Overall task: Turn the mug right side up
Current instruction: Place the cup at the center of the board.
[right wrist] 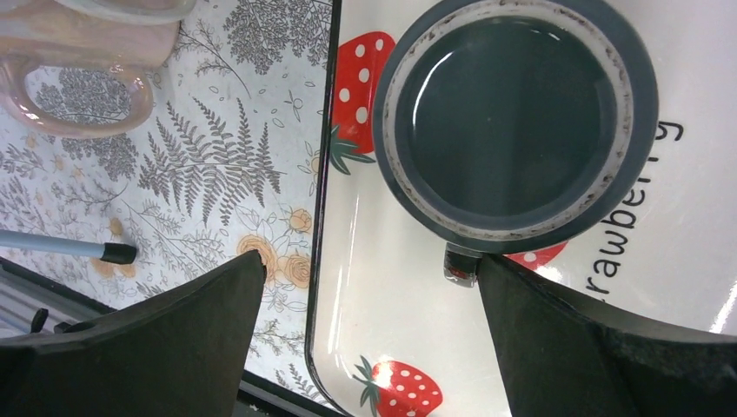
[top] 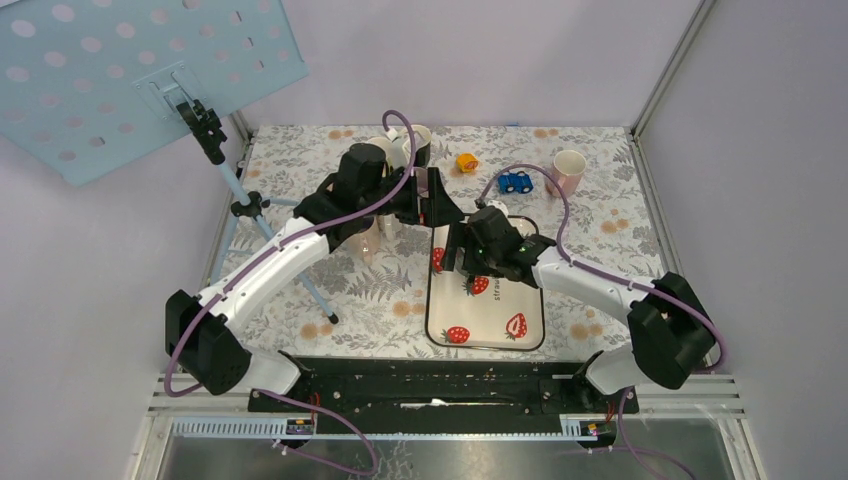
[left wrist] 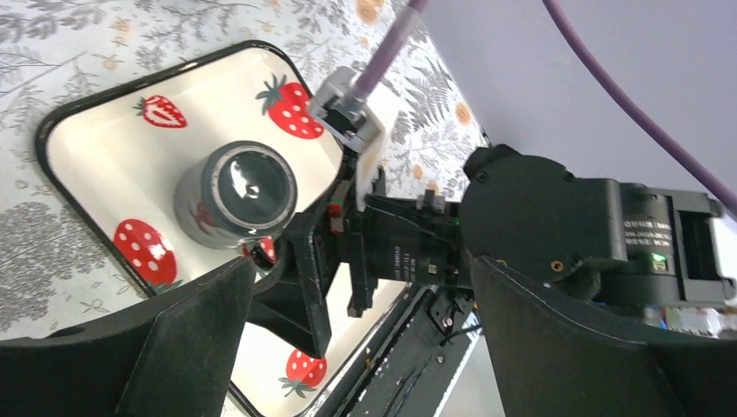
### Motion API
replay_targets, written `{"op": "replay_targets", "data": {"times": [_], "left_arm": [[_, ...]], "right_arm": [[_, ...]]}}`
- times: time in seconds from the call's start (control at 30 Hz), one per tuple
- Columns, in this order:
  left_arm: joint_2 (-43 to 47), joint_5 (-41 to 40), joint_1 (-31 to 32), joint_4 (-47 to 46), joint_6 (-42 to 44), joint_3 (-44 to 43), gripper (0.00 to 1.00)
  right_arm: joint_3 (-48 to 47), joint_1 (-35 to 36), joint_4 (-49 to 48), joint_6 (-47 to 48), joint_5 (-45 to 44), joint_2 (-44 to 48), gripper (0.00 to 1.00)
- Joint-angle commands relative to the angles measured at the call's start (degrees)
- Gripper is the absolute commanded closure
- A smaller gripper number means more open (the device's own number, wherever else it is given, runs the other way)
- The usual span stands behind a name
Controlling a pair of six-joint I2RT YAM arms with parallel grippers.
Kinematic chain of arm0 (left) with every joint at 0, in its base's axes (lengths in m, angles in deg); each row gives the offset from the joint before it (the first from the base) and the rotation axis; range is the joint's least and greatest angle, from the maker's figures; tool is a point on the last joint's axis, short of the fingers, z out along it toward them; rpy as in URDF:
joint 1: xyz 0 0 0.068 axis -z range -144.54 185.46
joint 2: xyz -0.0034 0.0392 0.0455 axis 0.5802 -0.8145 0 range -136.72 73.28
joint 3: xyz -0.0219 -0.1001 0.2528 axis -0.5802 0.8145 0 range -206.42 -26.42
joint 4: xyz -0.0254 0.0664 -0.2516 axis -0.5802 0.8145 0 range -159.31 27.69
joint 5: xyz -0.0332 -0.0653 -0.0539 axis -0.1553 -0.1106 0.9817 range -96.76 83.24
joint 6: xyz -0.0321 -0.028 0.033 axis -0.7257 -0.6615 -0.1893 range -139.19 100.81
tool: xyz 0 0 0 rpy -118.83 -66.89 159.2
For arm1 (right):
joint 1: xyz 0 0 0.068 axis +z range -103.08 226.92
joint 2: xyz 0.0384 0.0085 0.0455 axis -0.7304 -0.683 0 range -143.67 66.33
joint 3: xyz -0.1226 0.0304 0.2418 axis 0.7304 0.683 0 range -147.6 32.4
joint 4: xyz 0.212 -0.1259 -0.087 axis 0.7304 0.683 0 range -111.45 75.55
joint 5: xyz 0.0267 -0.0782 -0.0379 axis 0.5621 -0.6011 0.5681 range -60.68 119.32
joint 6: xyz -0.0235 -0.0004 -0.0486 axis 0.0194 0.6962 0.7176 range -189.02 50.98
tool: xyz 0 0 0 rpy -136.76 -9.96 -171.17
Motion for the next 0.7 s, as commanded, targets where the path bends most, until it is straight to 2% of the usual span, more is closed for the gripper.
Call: {"op": "replay_targets", "data": {"times": [0.0, 0.27, 0.37, 0.5, 0.67], "left_arm": [[3.6, -8.4, -0.3, -0.1, -0.5, 0.9, 0.01], [5.8, -16.2, 0.1, 1.5, -2.8, 3.9, 0.01], [4.4, -18.5, 1.9, 2.6, -3.3, 4.9, 0.01], [0.3, -25.8, 7.7, 5.1, -4.4, 4.8, 0.01], [-6.4, -32.9, 12.8, 5.2, -8.6, 5.2, 0.06]], "right_arm": [[-3.0, 0.5, 0.6, -2.6, -3.4, 2.3, 0.0], [-3.6, -1.3, 11.1, -1.0, -13.3, 11.4, 0.0], [-0.7, -5.6, 11.5, -0.7, -11.6, 15.5, 0.0], [2.6, -11.8, 10.8, 0.0, -9.0, 20.7, 0.0], [2.3, -19.3, 10.8, 2.6, -6.4, 23.3, 0.0]]}}
